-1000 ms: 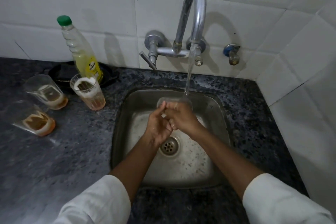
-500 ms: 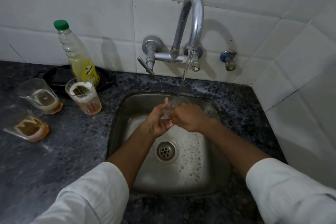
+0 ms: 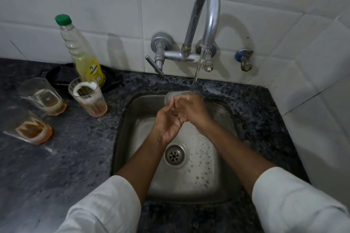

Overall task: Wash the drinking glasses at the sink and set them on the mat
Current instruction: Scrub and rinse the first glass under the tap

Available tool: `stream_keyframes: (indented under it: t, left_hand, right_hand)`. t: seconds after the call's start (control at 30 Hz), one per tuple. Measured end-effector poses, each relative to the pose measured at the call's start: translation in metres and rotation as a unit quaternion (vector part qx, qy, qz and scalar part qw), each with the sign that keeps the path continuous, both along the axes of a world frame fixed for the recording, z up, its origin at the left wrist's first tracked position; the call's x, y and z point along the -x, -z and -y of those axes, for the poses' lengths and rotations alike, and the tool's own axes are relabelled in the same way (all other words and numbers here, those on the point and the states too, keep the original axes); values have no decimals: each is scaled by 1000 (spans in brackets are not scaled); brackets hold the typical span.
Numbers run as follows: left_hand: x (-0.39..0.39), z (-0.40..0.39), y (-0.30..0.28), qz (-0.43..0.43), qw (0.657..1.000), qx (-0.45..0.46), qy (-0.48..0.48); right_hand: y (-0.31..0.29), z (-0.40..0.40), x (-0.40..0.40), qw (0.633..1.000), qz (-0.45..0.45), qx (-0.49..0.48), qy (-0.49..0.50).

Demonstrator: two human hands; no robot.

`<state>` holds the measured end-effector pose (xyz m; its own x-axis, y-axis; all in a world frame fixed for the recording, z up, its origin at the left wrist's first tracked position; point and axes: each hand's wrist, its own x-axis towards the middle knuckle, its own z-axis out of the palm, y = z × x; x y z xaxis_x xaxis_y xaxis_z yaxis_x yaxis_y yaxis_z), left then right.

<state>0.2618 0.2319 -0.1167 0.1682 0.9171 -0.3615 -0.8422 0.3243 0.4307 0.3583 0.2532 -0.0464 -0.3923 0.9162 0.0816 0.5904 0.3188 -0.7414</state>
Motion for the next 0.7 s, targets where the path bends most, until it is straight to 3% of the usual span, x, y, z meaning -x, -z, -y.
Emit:
stream_keyframes:
  t: [0.03, 0.07, 0.13, 0.17, 0.2, 0.23, 0.27, 0.3, 0.33, 0.37, 0.4, 0.47, 0.5, 0.53, 0.57, 0.63, 0.67, 0.7]
  left_hand:
    - [1, -2, 1, 4, 1000, -3, -18]
    - [4, -6, 2, -6, 1000, -5, -20]
    - [13, -13, -1, -67, 997, 20, 24]
    - [15, -13, -1, -97, 993, 33, 57]
    - [14, -11, -2, -118, 989, 41, 79]
    - [13, -7, -1, -119, 989, 34, 81]
    - [10, -4, 0, -92, 993, 15, 66]
    - [6, -1, 0, -47, 998, -2, 43]
    - [4, -1, 3, -13, 1000, -15, 19]
    - [6, -4, 4, -9, 1000, -17, 1]
    - [9, -7, 5, -37, 999, -9, 5]
    - [17, -10, 5, -142, 987, 32, 68]
    - [16, -9, 5, -170, 980, 44, 90]
    - [14, -6, 5, -165, 981, 42, 95]
    - [10, -2, 7, -131, 988, 24, 82]
    - [2, 3, 10, -40, 999, 1, 30]
    - [4, 2, 10, -17, 1000, -9, 11]
    - [8, 0, 11, -28, 999, -21, 10]
  right_hand:
    - [2, 0, -1, 999, 8, -25, -23]
    - [2, -1, -5, 990, 99, -60, -83]
    - [-1, -7, -18, 924, 328, -95, -172]
    - [0, -11, -25, 912, 357, -95, -179]
    - [3, -13, -25, 923, 338, -80, -166]
    - [4, -11, -19, 955, 260, -45, -133]
    - [7, -9, -12, 989, 126, -9, -71]
    - [5, -5, -3, 999, -3, 33, -10]
    - [8, -2, 1, 997, -58, 42, 7]
    - [12, -2, -3, 1000, -20, 15, -19]
    - [13, -2, -7, 993, 87, -22, -77]
    - [15, -6, -26, 927, 327, -73, -170]
    - [16, -7, -30, 926, 328, -68, -175]
    - [18, -6, -29, 949, 270, -45, -154]
    - [16, -2, -22, 983, 156, 6, -102]
    - [13, 5, -5, 991, -76, 107, 1]
    - [13, 7, -4, 989, -105, 106, -11]
    - [14, 8, -7, 995, -51, 60, -53]
